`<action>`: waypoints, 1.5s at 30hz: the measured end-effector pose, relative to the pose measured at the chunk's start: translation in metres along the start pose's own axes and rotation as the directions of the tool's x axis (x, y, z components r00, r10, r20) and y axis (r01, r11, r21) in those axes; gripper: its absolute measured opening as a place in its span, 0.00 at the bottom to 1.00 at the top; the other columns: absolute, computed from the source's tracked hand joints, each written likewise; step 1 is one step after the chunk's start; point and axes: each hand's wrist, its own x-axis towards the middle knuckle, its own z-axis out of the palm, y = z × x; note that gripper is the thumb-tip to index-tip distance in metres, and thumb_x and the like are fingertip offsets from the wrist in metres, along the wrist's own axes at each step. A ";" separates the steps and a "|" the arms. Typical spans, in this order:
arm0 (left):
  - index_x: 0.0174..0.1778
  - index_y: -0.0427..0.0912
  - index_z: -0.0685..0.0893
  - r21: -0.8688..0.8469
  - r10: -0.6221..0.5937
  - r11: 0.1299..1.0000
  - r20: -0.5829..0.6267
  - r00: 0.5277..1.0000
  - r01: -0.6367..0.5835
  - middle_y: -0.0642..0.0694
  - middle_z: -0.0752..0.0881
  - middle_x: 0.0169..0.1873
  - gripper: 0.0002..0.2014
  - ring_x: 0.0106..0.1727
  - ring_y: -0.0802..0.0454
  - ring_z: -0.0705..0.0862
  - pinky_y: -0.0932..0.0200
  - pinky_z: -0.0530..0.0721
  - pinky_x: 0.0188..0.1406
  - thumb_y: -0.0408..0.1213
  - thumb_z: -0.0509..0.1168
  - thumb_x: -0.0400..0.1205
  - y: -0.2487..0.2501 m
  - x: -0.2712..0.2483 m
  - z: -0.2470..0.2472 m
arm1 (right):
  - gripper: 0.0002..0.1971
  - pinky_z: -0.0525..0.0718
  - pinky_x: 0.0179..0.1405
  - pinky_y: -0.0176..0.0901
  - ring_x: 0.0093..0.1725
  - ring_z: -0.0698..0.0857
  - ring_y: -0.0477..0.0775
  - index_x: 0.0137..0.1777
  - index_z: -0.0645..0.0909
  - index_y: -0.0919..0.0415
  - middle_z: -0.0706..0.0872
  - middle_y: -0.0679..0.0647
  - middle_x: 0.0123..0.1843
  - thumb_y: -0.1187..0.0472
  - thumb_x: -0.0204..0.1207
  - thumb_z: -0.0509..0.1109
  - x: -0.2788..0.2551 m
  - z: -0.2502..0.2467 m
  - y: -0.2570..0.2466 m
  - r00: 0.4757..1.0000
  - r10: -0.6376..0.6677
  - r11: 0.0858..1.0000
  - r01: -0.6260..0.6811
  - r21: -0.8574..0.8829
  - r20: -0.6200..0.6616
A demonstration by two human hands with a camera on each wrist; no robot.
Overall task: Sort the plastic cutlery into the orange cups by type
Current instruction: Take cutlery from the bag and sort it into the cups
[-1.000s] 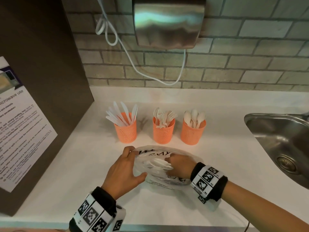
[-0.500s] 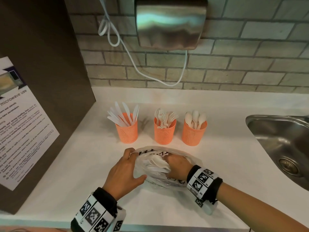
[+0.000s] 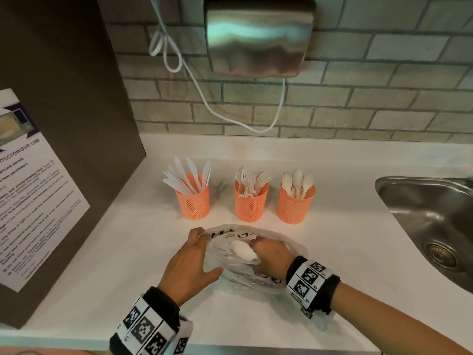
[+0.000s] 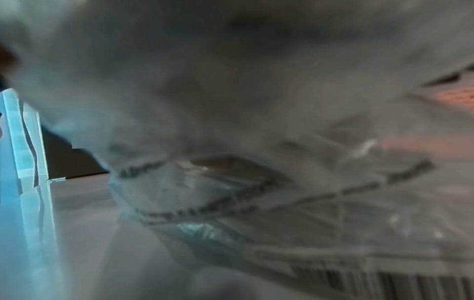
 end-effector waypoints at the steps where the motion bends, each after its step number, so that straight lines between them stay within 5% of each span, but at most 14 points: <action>1: 0.74 0.42 0.66 0.000 -0.002 1.000 0.003 1.000 0.002 0.50 0.63 0.72 0.35 0.59 0.53 0.80 0.65 0.79 0.53 0.52 0.69 0.74 0.000 0.000 0.000 | 0.22 0.77 0.56 0.46 0.62 0.81 0.61 0.66 0.74 0.65 0.81 0.62 0.64 0.60 0.74 0.70 0.000 0.000 0.000 1.000 -0.011 1.000 0.011 0.002 -0.008; 8: 0.75 0.43 0.65 -0.008 -0.012 1.000 -0.009 1.000 0.012 0.51 0.62 0.72 0.36 0.58 0.54 0.80 0.68 0.76 0.51 0.53 0.69 0.74 -0.001 -0.001 -0.004 | 0.28 0.76 0.63 0.45 0.66 0.79 0.60 0.70 0.71 0.60 0.81 0.58 0.68 0.62 0.69 0.71 -0.005 -0.007 0.006 0.994 -0.054 0.978 0.071 0.196 -0.094; 15: 0.75 0.44 0.65 -0.009 -0.004 1.000 -0.003 1.000 0.004 0.52 0.62 0.72 0.35 0.59 0.55 0.80 0.70 0.74 0.49 0.52 0.69 0.75 0.002 -0.003 -0.004 | 0.22 0.76 0.55 0.42 0.61 0.81 0.60 0.65 0.75 0.62 0.83 0.60 0.63 0.59 0.72 0.71 -0.003 -0.006 0.007 1.000 0.022 0.982 -0.022 0.189 0.006; 21: 0.75 0.44 0.65 -0.011 -0.009 1.000 0.003 1.000 0.009 0.51 0.62 0.72 0.35 0.59 0.54 0.80 0.67 0.77 0.51 0.52 0.69 0.75 0.002 -0.005 -0.001 | 0.25 0.77 0.63 0.46 0.65 0.79 0.61 0.68 0.73 0.64 0.81 0.61 0.67 0.59 0.72 0.72 -0.001 0.000 0.004 1.000 0.024 0.989 -0.022 0.145 -0.015; 27: 0.74 0.42 0.67 -0.019 -0.013 1.000 -0.005 1.000 0.012 0.50 0.64 0.71 0.34 0.58 0.53 0.80 0.64 0.79 0.52 0.52 0.69 0.75 -0.002 -0.005 0.001 | 0.18 0.76 0.51 0.41 0.58 0.83 0.59 0.60 0.77 0.61 0.85 0.59 0.59 0.58 0.71 0.71 -0.001 -0.004 0.008 1.000 0.023 0.977 -0.020 0.210 -0.013; 45: 0.75 0.43 0.65 -0.021 -0.008 1.000 0.003 1.000 0.008 0.51 0.63 0.71 0.34 0.59 0.54 0.80 0.66 0.77 0.54 0.52 0.68 0.76 -0.003 -0.004 0.005 | 0.26 0.78 0.61 0.45 0.63 0.80 0.60 0.68 0.73 0.63 0.82 0.59 0.65 0.59 0.70 0.73 0.000 -0.009 0.007 0.998 0.006 0.971 -0.021 0.238 0.064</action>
